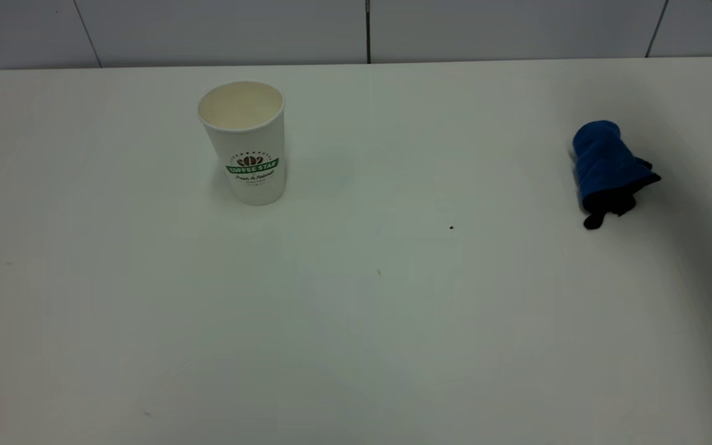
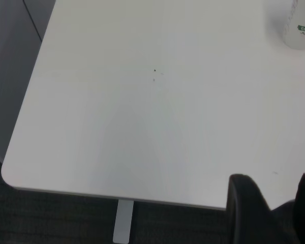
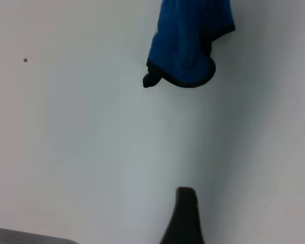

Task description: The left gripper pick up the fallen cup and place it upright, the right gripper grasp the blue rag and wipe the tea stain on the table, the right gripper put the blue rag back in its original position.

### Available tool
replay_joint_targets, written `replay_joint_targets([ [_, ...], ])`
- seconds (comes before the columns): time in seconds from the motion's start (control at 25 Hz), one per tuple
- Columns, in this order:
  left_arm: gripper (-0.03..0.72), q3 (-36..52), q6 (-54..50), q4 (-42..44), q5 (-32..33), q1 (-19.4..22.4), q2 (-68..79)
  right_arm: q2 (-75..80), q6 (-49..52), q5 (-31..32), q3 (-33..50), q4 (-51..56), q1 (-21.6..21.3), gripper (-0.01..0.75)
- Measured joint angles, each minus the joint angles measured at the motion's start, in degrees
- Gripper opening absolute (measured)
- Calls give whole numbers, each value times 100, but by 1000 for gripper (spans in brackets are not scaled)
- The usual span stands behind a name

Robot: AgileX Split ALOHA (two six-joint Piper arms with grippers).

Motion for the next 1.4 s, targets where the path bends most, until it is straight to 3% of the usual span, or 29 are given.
replay_joint_targets([
  [0.16,265,0,0,0,0,0,0,-1013,220,50,573,27,0,727],
  [0.8,265,0,0,0,0,0,0,-6300,297,85,5005,79,0,680],
  [1.16,265,0,0,0,0,0,0,-8827,433,-445,6663,85,0,627],
  [1.4,265,0,0,0,0,0,0,-9925,443,-459,6894,114,0,626],
])
